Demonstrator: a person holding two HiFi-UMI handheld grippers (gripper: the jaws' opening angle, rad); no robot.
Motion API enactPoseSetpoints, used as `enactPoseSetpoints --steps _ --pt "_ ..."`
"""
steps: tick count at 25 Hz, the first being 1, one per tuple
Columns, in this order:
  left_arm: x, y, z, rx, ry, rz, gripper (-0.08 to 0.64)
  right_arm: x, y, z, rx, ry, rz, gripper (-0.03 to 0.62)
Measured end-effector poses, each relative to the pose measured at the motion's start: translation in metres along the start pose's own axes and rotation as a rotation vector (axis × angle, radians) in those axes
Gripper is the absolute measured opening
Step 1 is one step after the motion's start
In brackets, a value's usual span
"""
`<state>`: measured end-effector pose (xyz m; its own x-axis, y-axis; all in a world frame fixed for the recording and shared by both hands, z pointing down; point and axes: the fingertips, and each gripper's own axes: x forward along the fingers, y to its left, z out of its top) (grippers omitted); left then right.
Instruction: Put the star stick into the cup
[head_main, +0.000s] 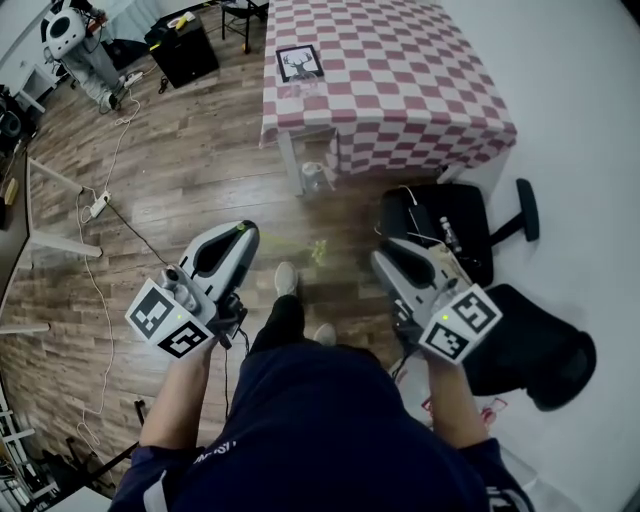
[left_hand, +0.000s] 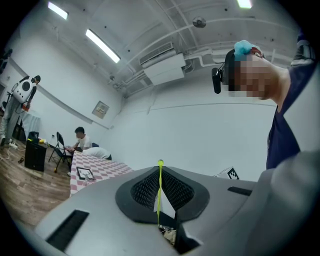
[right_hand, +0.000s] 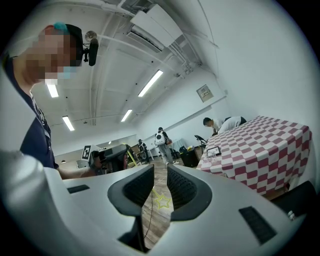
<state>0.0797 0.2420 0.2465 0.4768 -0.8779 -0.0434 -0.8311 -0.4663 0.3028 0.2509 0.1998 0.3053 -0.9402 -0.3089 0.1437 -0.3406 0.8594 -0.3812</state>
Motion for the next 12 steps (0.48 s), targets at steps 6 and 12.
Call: enactPoseSetpoints --steps 6,12 --pt "0.025 0.036 0.005 -0.003 -0.011 -0.023 0.038 0.022 -0.029 0.004 0.013 0.008 -0.034 0.084" --pt "0.05 0.112 0.006 -0.035 -0.016 -0.037 0.038 0.087 -0.06 0.008 0.03 0.045 -0.06 0.084"
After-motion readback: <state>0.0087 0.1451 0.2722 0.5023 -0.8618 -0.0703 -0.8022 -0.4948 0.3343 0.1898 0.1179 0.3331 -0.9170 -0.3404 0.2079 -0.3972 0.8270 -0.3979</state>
